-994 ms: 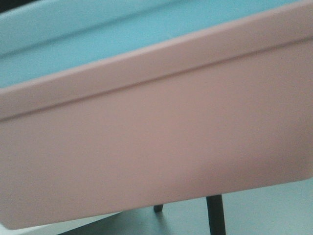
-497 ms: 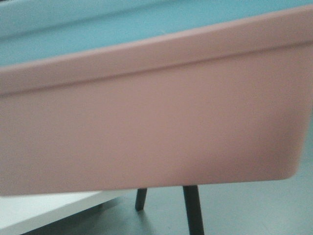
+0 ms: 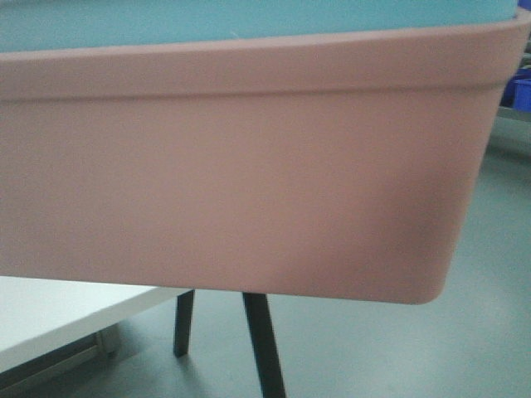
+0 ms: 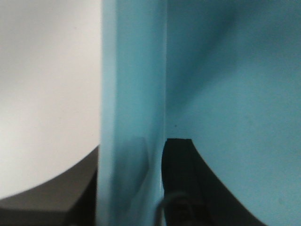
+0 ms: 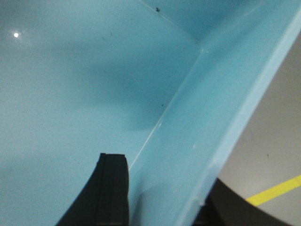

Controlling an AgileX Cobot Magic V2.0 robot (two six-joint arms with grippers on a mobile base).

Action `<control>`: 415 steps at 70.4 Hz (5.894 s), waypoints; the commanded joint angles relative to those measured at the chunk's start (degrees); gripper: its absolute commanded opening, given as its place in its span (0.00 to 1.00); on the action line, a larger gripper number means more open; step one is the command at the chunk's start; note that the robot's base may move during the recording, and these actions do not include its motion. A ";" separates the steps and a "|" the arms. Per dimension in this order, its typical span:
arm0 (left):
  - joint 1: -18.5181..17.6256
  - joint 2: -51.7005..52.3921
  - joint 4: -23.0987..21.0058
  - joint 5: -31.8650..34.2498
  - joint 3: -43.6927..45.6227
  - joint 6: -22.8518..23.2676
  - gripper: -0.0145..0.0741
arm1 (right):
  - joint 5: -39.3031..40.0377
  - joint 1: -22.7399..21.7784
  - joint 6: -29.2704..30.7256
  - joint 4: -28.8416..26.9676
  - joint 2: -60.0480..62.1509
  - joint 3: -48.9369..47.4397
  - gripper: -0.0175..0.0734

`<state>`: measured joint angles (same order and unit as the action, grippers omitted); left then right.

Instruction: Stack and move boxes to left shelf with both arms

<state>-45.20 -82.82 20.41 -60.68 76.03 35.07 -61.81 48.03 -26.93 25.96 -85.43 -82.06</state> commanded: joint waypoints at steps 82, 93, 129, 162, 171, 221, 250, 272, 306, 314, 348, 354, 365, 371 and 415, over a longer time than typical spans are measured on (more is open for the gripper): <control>-2.34 1.25 -3.35 20.35 4.21 -3.31 0.16 | 17.50 1.95 3.05 -7.49 1.79 -2.33 0.23; -2.34 0.73 -3.35 20.33 4.21 -3.31 0.16 | 15.78 1.95 3.05 -7.19 1.79 -2.33 0.23; -2.34 0.74 -3.35 20.33 4.21 -3.31 0.16 | 15.05 1.95 3.05 -7.04 1.79 -2.33 0.23; -2.34 0.74 -3.35 20.33 4.21 -3.31 0.16 | 15.05 1.95 3.05 -7.04 1.79 -2.33 0.23; -2.34 0.74 -3.35 20.33 4.21 -3.31 0.16 | 15.05 1.95 3.05 -7.04 1.79 -2.33 0.23; -2.34 0.74 -3.35 20.33 4.11 -3.31 0.16 | 15.05 1.95 3.05 -7.04 1.79 -2.33 0.23; -2.34 0.74 -3.35 20.33 4.11 -3.31 0.16 | 15.05 1.95 3.05 -7.04 1.79 -2.33 0.23; -2.34 0.74 -3.35 20.33 4.11 -3.31 0.16 | 15.06 1.95 3.05 -6.99 1.79 -2.33 0.23; -2.34 0.74 -3.35 20.33 4.11 -3.31 0.16 | 15.06 1.95 3.05 -6.99 1.79 -2.33 0.23; -2.34 0.74 -3.35 20.33 4.11 -3.31 0.16 | 15.06 1.95 3.05 -6.99 1.79 -2.33 0.23; -2.34 0.74 -3.35 20.33 4.11 -3.31 0.16 | 15.06 1.95 3.05 -6.88 1.79 -2.33 0.23; -2.34 0.74 -3.35 20.33 4.11 -3.31 0.16 | 15.06 1.95 3.05 -6.88 1.79 -2.33 0.23; -2.34 0.74 -3.35 20.33 4.11 -3.31 0.16 | 15.06 1.95 3.05 -6.88 1.79 -2.33 0.23; -2.34 0.74 -3.35 20.33 4.11 -3.31 0.16 | 15.06 1.95 3.05 -6.88 1.79 -2.33 0.23; -2.34 0.74 -3.35 20.33 4.11 -3.31 0.16 | 15.06 1.95 3.05 -6.88 1.79 -2.33 0.23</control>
<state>-45.20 -84.35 20.51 -59.29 76.15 34.95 -64.28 48.03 -26.96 25.52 -85.43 -82.06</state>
